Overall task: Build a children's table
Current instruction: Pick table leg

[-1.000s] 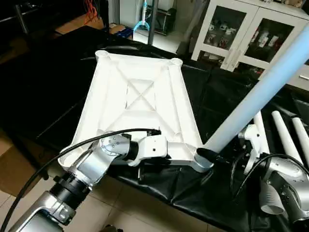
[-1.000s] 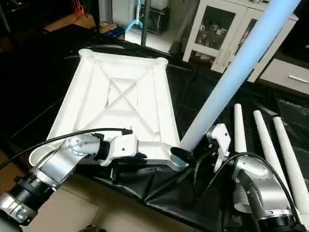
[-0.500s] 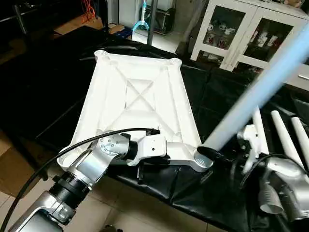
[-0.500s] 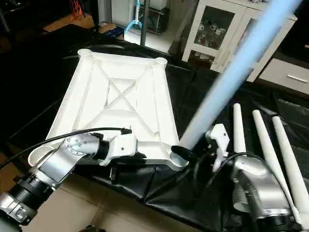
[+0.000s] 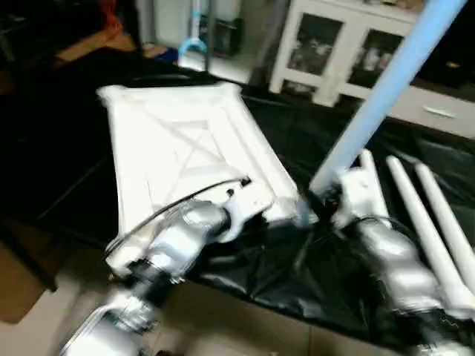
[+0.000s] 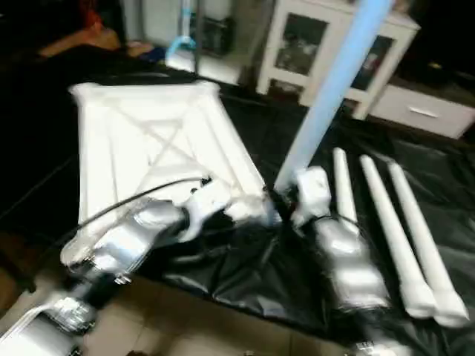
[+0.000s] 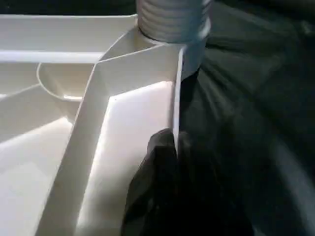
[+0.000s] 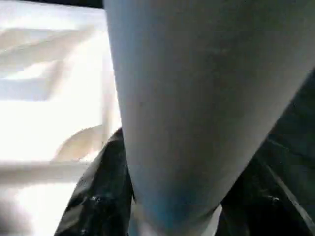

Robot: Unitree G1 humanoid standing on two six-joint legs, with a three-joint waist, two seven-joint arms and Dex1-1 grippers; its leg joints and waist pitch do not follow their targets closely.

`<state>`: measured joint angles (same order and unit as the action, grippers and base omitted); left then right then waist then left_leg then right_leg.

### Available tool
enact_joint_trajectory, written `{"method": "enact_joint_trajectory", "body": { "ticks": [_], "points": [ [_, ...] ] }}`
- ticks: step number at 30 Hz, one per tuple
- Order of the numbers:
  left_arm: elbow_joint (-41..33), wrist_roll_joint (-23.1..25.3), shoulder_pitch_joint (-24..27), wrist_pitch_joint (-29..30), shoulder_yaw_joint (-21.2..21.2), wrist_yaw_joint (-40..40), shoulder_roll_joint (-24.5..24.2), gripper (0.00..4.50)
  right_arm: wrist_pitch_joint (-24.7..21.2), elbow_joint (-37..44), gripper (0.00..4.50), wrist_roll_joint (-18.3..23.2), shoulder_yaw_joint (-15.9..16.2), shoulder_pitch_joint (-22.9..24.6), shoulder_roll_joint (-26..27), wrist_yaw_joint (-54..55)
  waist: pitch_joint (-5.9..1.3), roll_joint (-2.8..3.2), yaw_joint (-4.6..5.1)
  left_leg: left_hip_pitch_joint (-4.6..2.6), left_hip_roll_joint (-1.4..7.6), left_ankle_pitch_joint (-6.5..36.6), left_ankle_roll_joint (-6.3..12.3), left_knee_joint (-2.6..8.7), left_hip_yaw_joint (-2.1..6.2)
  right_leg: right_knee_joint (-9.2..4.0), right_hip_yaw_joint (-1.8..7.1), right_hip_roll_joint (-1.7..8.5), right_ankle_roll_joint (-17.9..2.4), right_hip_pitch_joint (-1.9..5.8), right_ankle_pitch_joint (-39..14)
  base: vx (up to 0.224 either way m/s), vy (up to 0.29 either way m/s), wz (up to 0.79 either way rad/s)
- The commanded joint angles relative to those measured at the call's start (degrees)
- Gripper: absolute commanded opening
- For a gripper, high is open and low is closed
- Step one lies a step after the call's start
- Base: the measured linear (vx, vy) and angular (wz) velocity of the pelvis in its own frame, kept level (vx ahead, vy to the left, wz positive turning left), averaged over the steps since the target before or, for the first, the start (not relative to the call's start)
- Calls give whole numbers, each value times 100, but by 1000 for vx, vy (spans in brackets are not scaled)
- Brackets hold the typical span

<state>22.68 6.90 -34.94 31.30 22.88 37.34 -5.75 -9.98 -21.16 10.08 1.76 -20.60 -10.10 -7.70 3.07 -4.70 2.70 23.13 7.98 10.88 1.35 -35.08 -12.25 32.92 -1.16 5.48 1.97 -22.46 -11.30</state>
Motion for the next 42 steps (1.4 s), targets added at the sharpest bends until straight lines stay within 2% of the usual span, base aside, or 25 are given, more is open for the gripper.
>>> {"method": "enact_joint_trajectory", "body": {
  "ticks": [1,3,4,5,8,14,19,22,24,27,29,31,32,34,36,37,39,40,41,42],
  "points": [
    [-13,34,-222,181,-449,-467,-11,0,-409,-939,189,-370,-723,120,-65,1609,-323,102,71,-245,488,3448,-1073,666,491,-400,64,305,-712,-45,-2166,-20,37,-18],
    [10,44,-261,205,-460,-524,53,0,-336,-1102,189,-331,-864,-27,148,2097,-312,99,119,-227,462,3407,-930,651,466,-428,74,300,-765,-62,-1991,0,0,0],
    [10,45,-262,206,-459,-525,53,0,-331,-1105,189,-321,-874,-32,160,2104,-315,99,111,-233,463,3373,-885,645,458,-432,81,310,-772,-62,-1959,0,0,0],
    [4,60,-272,231,-442,-542,58,0,-237,-1151,189,-130,-1084,-118,372,2281,-308,95,110,-249,464,3268,-761,621,415,-454,117,320,-818,-89,-1836,0,0,0],
    [-33,65,-249,322,-422,-547,48,0,-200,-1162,188,-44,-1194,-192,505,2330,-308,96,92,-240,476,2964,-654,622,390,-420,134,310,-885,-68,-1547,0,0,0],
    [-78,35,-199,480,-393,-568,-27,0,-153,-1245,188,-21,-1143,-307,530,2505,-315,100,92,-224,485,2711,-637,634,378,-377,138,291,-890,-35,-1344,0,0,0],
    [-53,10,-212,454,-369,-528,-85,0,-214,-1281,188,75,-1187,-365,544,2535,-302,105,77,-257,482,2809,-662,630,367,-396,146,277,-868,-74,-1480,0,0,0],
    [-66,-23,-210,381,-324,-385,-146,0,-416,-1334,188,219,-1252,-434,567,2356,-293,110,82,-265,482,2947,-702,642,377,-405,140,266,-823,-86,-1556,0,0,0],
    [-134,-48,-174,340,-270,-249,-209,0,-671,-1428,188,350,-1197,-523,496,1979,-303,111,107,-262,475,3050,-722,648,389,-407,130,256,-800,-77,-1659,0,0,0],
    [-163,-49,-154,345,-262,-249,-226,0,-632,-1460,188,341,-1158,-541,450,1914,-309,112,132,-253,482,3054,-778,646,393,-412,138,283,-794,-87,-1683,0,0,0],
    [-174,-55,-142,341,-259,-249,-237,0,-585,-1433,188,335,-1126,-541,415,1855,-313,90,132,-264,481,3053,-758,633,383,-420,140,293,-810,-94,-1753,0,0,0],
    [-182,-60,-134,340,-257,-246,-248,0,-560,-1398,188,324,-1080,-539,382,1775,-311,94,132,-255,482,3033,-739,633,381,-426,147,294,-813,-94,-1777,0,0,0],
    [-202,-81,-116,331,-244,-243,-271,0,-566,-1323,188,317,-988,-525,341,1645,-321,78,133,-262,485,3018,-732,629,375,-425,145,291,-820,-97,-1768,0,0,0],
    [-216,-98,-104,312,-231,-224,-288,0,-561,-1278,188,313,-918,-510,319,1569,-320,89,123,-260,488,2966,-731,631,374,-415,147,289,-841,-96,-1698,0,0,0],
    [-274,-134,-52,168,-193,-105,-348,0,-511,-1075,188,306,-748,-453,258,1277,-329,86,121,-234,492,2862,-705,636,376,-404,147,294,-867,-66,-1569,0,0,0],
    [-351,-145,19,-60,-120,75,-456,0,-477,-780,188,408,-674,-403,201,883,-340,60,112,-216,497,2722,-655,633,368,-390,151,300,-883,-37,-1445,0,0,0],
    [-485,-154,140,-407,-5,366,-648,0,-487,-251,188,661,-581,-322,81,183,-344,73,66,-208,514,2462,-522,619,348,-367,176,318,-931,-15,-1169,0,0,0],
    [-550,-160,207,-640,56,534,-761,0,-557,31,188,871,-561,-285,-1,-202,-354,76,33,-199,523,2341,-403,620,361,-360,168,305,-950,34,-1070,0,0,0],
    [-625,-175,281,-784,116,721,-886,0,-701,309,188,1113,-562,-243,-114,-577,-355,75,7,-207,529,2204,-312,614,336,-341,179,298,-996,30,-941,0,0,0],
    [-625,-175,281,-784,116,721,-886,0,-701,309,188,1113,-562,-243,-114,-577,-358,81,-6,-201,534,2139,-295,615,329,-327,181,303,-1026,32,-907,0,0,0]
  ]
}}
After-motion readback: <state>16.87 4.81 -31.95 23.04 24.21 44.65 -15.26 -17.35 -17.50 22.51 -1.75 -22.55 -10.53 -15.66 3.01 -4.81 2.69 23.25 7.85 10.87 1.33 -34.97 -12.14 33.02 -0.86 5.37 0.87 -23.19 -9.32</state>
